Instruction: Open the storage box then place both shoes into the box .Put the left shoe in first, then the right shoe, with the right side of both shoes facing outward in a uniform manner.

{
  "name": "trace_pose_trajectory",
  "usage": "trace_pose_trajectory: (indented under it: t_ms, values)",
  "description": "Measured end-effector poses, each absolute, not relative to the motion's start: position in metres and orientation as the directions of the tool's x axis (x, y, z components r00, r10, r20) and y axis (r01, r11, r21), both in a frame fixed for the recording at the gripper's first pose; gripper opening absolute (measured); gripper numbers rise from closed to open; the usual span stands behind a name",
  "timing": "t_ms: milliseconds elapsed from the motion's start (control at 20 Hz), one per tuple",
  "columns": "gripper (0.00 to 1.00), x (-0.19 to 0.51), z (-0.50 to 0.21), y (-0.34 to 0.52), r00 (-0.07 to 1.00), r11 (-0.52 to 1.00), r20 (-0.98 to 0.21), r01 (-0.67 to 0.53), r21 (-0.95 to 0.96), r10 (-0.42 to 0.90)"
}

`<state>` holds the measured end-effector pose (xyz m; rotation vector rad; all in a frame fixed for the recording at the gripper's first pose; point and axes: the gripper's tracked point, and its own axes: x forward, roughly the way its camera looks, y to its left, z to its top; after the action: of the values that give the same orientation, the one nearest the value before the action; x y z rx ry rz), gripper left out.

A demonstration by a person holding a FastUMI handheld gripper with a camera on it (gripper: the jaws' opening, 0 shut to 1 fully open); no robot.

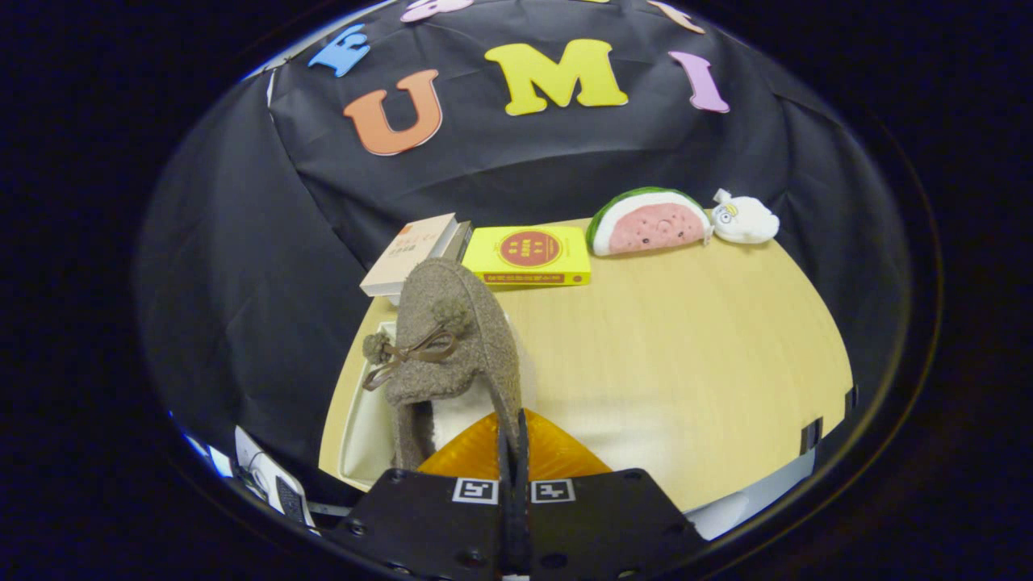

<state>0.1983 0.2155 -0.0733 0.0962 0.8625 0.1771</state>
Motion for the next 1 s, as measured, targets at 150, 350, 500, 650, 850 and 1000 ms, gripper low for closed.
trace_pose_trajectory:
  t_ms: [150, 350, 500, 650, 850, 1000]
  values:
    - [0.00, 0.204, -0.090, 0.238, 0.620, 0.981, -0.761, -0.132, 0.142, 0.194]
    - [0.00, 0.208, -0.094, 0.256, 0.640, 0.983, -0.748, -0.151, 0.102, 0.176]
    - [0.00, 0.211, -0.099, 0.262, 0.643, 0.984, -0.747, -0.159, 0.086, 0.169]
    - [0.00, 0.215, -0.105, 0.271, 0.635, 0.981, -0.750, -0.162, 0.103, 0.184]
    - [0.00, 0.224, -0.121, 0.280, 0.619, 0.975, -0.754, -0.116, 0.190, 0.220]
    - [0.00, 0.224, -0.129, 0.275, 0.617, 0.971, -0.753, -0.096, 0.219, 0.231]
